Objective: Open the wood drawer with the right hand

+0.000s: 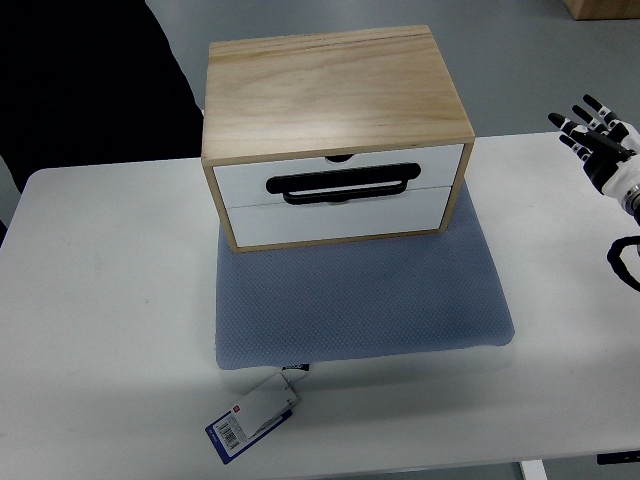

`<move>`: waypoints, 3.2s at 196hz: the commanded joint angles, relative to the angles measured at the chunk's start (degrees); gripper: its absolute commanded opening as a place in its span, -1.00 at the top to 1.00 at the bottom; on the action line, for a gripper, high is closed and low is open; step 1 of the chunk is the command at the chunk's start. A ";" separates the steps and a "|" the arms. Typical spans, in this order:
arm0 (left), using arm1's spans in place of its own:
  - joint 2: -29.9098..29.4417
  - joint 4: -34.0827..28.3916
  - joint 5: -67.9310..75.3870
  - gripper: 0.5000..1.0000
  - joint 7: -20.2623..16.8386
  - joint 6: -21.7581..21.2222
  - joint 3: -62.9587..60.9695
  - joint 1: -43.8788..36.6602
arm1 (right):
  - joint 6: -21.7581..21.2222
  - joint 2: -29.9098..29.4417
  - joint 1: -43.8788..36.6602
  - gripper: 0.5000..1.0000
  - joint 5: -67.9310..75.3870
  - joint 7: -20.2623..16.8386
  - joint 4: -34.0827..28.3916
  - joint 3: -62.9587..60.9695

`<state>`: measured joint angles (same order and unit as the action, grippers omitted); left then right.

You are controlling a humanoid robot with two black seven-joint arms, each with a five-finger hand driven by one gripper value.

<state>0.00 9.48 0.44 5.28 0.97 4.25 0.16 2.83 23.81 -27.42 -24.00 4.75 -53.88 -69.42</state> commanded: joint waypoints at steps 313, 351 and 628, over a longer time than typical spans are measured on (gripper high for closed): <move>0.00 -0.07 0.00 -1.00 0.00 0.00 -0.03 0.01 | -2.13 7.56 -2.72 -0.72 0.35 0.00 0.35 2.27; 0.00 -0.07 0.00 -1.00 0.00 0.00 -0.03 0.01 | -2.04 17.76 -8.88 -0.72 12.92 0.79 0.18 14.40; 0.00 -0.07 0.00 -1.00 0.00 0.00 -0.03 0.01 | -37.83 21.03 -86.74 -0.72 18.03 2.99 -15.82 90.77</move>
<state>0.00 9.40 0.43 5.28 0.97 4.21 0.17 -35.00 48.06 -111.51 -4.00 7.81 -69.60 18.44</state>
